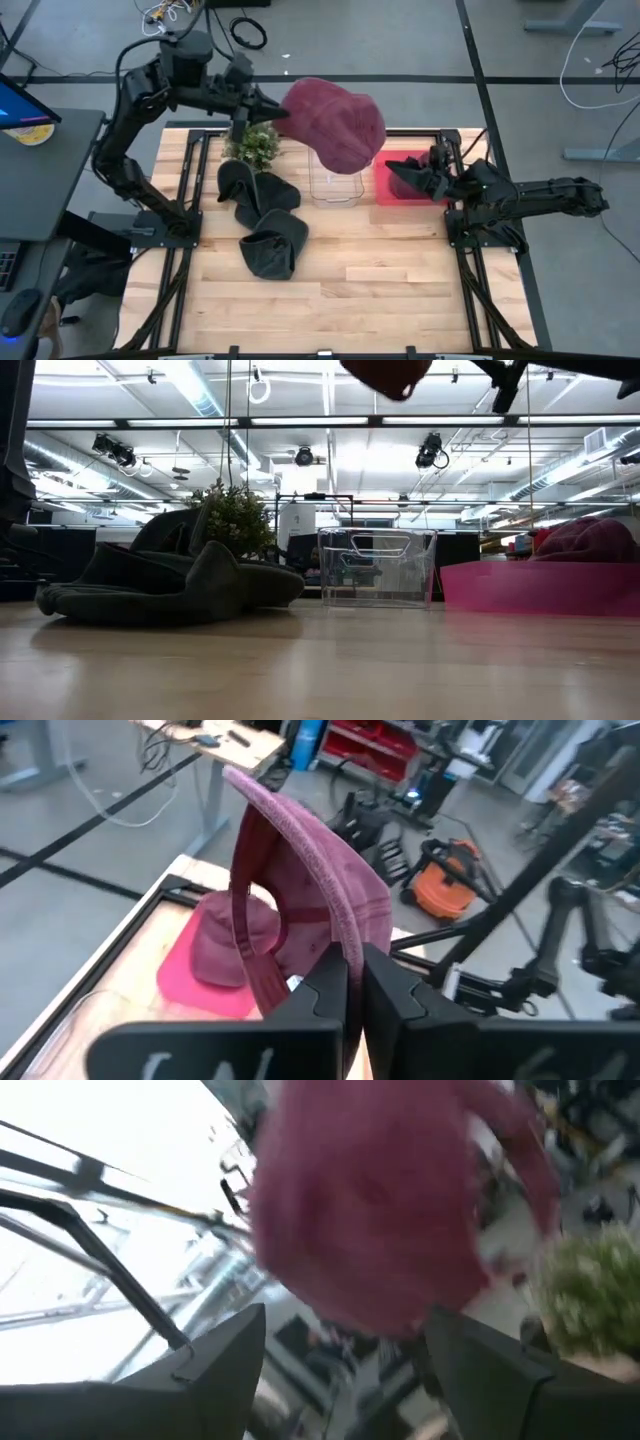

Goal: Pick & Place hat
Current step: Put the red cap into the red bin

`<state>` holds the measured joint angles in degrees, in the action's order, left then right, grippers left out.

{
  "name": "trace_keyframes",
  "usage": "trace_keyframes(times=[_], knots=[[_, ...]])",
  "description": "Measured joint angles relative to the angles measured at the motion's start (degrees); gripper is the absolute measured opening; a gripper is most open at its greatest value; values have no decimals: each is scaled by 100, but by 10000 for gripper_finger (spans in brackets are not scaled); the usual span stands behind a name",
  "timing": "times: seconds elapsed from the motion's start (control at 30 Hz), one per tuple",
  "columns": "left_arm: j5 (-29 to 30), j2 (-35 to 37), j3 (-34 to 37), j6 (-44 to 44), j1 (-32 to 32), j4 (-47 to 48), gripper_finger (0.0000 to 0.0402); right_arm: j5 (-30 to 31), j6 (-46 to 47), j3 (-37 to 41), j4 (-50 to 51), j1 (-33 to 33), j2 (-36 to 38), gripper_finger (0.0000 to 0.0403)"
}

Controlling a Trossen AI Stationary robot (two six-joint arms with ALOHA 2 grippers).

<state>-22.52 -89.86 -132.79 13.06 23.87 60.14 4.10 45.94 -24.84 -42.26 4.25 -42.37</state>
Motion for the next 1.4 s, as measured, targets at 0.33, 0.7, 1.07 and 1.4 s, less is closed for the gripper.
trace_keyframes(times=[0.33, 0.7, 1.07, 1.4], knots=[[183, -289, 0, -61, -45, -130, 12, 2, -453, -247, -167, 23, -393, 282], [135, -400, 2, -170, -144, -284, 12, -365, -476, -957, -304, 231, -1340, 380], [290, -398, 2, -184, -202, -270, 12, -1108, -545, -2397, -319, 251, -2159, 388], [517, -398, 2, -325, -202, -96, 12, -1454, -639, -2782, -122, 48, -2304, 347]])
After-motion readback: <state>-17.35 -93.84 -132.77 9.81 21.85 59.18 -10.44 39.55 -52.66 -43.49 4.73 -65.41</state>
